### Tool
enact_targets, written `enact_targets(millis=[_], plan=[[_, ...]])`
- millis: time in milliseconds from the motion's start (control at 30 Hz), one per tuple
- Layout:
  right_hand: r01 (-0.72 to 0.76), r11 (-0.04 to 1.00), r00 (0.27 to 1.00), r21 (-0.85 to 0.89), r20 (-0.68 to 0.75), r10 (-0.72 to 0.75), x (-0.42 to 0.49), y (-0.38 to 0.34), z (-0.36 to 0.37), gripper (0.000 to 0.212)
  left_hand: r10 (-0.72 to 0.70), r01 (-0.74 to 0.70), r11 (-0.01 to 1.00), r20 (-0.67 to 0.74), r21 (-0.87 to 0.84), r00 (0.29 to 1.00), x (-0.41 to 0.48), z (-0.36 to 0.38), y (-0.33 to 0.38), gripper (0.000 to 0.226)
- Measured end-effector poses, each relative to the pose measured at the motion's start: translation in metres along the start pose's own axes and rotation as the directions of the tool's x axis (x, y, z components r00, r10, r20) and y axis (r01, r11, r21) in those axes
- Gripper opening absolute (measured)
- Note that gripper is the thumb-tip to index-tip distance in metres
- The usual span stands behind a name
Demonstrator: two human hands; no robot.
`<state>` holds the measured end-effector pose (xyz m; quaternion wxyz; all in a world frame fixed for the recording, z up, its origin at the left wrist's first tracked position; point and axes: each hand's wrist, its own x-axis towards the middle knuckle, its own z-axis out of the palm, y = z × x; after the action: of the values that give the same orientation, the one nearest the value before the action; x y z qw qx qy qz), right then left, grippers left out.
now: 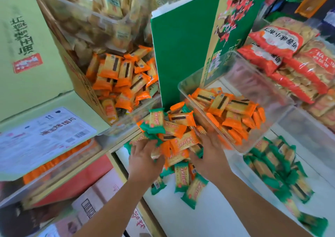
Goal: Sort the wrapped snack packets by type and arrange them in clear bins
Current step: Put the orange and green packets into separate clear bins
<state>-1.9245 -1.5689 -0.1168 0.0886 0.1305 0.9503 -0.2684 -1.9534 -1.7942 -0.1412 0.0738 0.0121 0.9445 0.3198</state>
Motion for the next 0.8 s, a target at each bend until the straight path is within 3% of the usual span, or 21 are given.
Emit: enact_targets(millis=[100, 200, 400, 500, 600, 700, 800], plan=[[-0.125, 0.987, 0.992, 0.096, 0.005, 0.125, 0.005, 0.0, 0.004, 0.076, 0.027, -0.026, 1.0, 0.068, -0.015, 0.997, 0.005, -0.003, -0.012, 0.058], [-0.166, 0.983, 0.986, 0.083, 0.032, 0.164, 0.005, -0.003, 0.01, 0.069, 0.036, -0.036, 0.999, 0.109, -0.003, 0.993, 0.012, -0.009, -0.023, 0.066], [-0.189, 0.956, 0.981, 0.224, 0.004, 0.193, 0.01, 0.007, 0.018, 0.026, 0.071, -0.073, 0.997, 0.093, 0.019, 0.993, 0.02, -0.01, -0.028, 0.067], [-0.136, 0.975, 0.99, 0.177, -0.001, 0.138, 0.01, 0.014, 0.016, 0.029, 0.061, -0.06, 0.998, 0.12, -0.008, 0.991, 0.016, -0.008, -0.034, 0.067], [-0.101, 0.982, 0.995, 0.161, 0.037, 0.096, 0.005, 0.019, 0.014, 0.037, -0.027, 0.056, 0.988, 0.201, -0.141, 0.979, 0.014, -0.01, -0.03, 0.067], [-0.027, 0.991, 0.993, 0.128, -0.109, 0.041, -0.009, 0.017, 0.008, 0.053, -0.076, 0.129, 0.971, 0.25, -0.202, 0.965, 0.011, -0.009, -0.027, 0.066], [0.15, 0.986, 0.974, 0.078, -0.18, -0.134, -0.014, 0.005, 0.007, 0.06, -0.12, 0.213, 0.933, 0.308, -0.289, 0.944, 0.008, -0.008, -0.024, 0.06]])
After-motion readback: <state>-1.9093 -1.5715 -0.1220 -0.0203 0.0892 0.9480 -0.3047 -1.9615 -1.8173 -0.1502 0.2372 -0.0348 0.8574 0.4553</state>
